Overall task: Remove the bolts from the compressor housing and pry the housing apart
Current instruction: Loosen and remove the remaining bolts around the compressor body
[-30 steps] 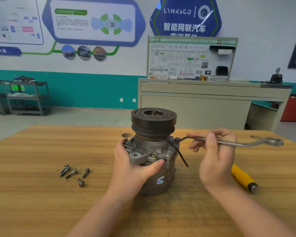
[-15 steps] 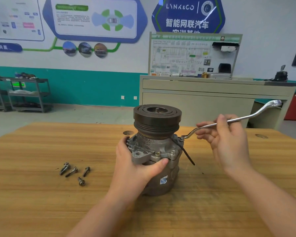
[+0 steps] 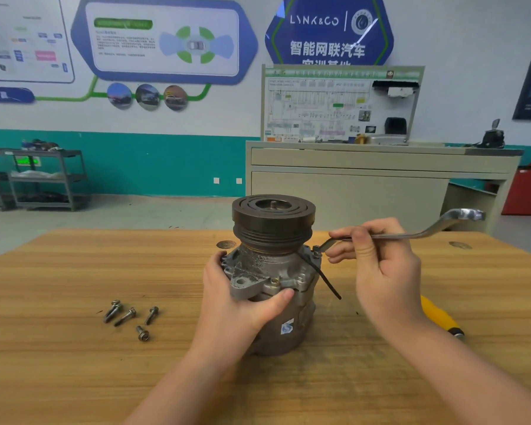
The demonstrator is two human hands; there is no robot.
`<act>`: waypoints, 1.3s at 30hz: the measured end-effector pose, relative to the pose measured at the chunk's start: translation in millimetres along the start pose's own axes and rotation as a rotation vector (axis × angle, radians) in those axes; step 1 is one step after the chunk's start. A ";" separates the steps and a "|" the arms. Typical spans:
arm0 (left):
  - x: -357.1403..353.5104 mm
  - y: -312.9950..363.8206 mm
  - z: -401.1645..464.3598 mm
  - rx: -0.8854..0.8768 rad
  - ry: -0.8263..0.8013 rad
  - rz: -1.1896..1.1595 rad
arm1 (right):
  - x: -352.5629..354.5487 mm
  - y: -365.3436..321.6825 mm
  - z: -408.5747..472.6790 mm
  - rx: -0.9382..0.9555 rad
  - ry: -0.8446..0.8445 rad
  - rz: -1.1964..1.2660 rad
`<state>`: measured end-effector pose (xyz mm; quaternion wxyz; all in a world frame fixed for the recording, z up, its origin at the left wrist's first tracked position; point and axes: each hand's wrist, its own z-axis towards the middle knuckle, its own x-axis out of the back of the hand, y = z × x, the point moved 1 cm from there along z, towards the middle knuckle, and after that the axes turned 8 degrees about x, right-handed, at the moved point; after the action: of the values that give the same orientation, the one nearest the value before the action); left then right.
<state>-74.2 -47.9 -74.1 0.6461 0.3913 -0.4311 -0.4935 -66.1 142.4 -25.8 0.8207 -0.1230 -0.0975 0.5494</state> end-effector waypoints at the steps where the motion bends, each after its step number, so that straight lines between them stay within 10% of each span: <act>1: 0.0 0.3 0.0 -0.002 0.001 -0.003 | -1.4 0.5 0.8 0.002 -0.004 -0.028; 11: 1.4 0.2 -1.7 -0.005 -0.012 0.021 | -14.5 -7.6 -15.9 0.582 -0.236 -0.569; 20: 0.6 -1.8 1.2 0.013 -0.003 -0.022 | -6.2 36.4 9.8 -0.761 0.549 0.483; 26: 0.9 -4.3 1.9 0.020 -0.018 -0.034 | -17.4 69.8 37.0 -1.302 0.359 0.846; 31: 2.3 -6.2 3.3 0.015 -0.017 -0.024 | -6.5 47.7 41.3 -1.011 0.486 0.816; 39: 2.3 -6.5 3.2 0.020 -0.024 -0.002 | -0.8 4.5 17.5 -0.332 0.128 0.129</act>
<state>-78.9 -51.8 -78.7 0.6363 0.3923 -0.4433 -0.4946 -75.6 145.0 -10.6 0.7568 -0.2972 -0.1263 0.5682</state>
